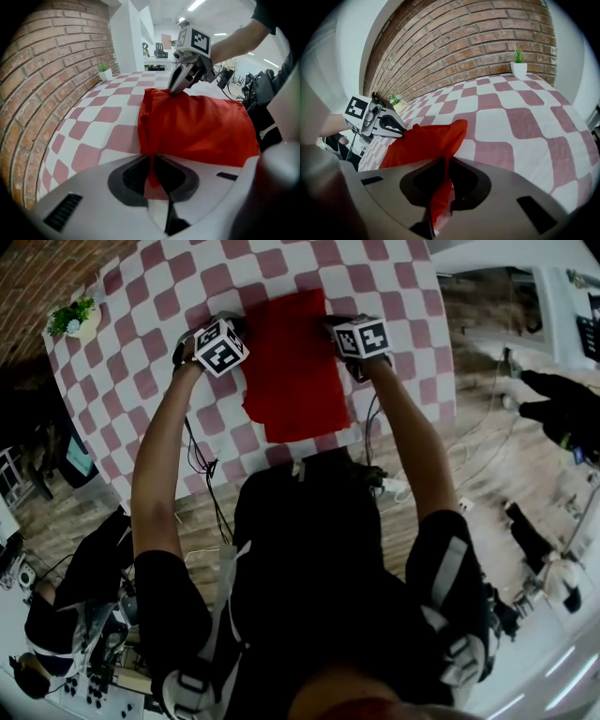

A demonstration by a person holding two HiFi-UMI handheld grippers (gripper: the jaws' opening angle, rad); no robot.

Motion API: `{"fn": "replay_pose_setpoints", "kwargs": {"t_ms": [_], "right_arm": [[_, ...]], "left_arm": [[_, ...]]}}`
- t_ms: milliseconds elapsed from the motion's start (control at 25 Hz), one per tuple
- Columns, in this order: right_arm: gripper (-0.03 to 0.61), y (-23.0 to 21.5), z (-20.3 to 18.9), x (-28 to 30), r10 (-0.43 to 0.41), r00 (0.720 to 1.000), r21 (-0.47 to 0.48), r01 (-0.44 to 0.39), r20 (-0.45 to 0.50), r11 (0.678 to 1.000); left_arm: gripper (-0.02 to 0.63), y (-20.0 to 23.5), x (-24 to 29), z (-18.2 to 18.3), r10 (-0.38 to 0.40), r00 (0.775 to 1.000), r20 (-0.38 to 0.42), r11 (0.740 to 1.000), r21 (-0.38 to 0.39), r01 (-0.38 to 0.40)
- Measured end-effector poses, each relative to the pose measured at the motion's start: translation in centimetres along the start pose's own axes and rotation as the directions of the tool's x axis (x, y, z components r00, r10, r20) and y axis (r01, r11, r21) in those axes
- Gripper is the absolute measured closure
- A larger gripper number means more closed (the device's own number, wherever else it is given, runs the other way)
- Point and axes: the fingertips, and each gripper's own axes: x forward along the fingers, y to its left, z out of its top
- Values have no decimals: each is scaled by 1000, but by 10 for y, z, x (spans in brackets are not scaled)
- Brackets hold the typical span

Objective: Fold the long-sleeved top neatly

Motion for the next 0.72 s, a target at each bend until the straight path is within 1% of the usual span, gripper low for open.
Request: {"fn": "replay_pose_setpoints", "kwargs": {"t_ms": [200,320,360,400,480,520,560,600,640,720], "right_arm": [[537,-3,-4,5,-7,1000,20,7,-6,1000],[535,-1,-5,7,8,1000,12,-8,-5,1000],[535,-1,-4,6,14,1000,-2,-14,-3,1000],[519,-1,-1,4,13,1000,-29,-13,0,999],[447,0,4,-5,3,1000,-116,-4,-7,993],[422,2,8,-11,1,1000,-171,-5,-20,985],[400,5,13,-17,-1,999,-235,-7,-35,972],[388,7,19,-23,-11,999,-308,-5,-52,951],[379,9,25,-28,-28,997,-386,-2,-72,923],[367,16,39,-37,-53,992,-521,-15,-114,853]], "left_arm": [[569,0,2,1,2,1000,-1,1000,-8,-2],[569,0,3,1,8,1000,-3,1000,-10,-8],[570,0,3,1,10,1000,-2,1000,-16,-10],[571,0,3,1,11,1000,1,1000,-24,-11],[570,0,3,0,12,1000,10,999,-39,-11],[570,0,3,0,11,1000,15,999,-45,-10],[571,0,3,-1,10,1000,17,999,-48,-9],[569,0,3,-1,9,1000,17,999,-46,-8],[569,0,3,-1,10,1000,15,999,-39,-9],[569,-1,3,-1,18,1000,9,1000,-23,-18]]}}
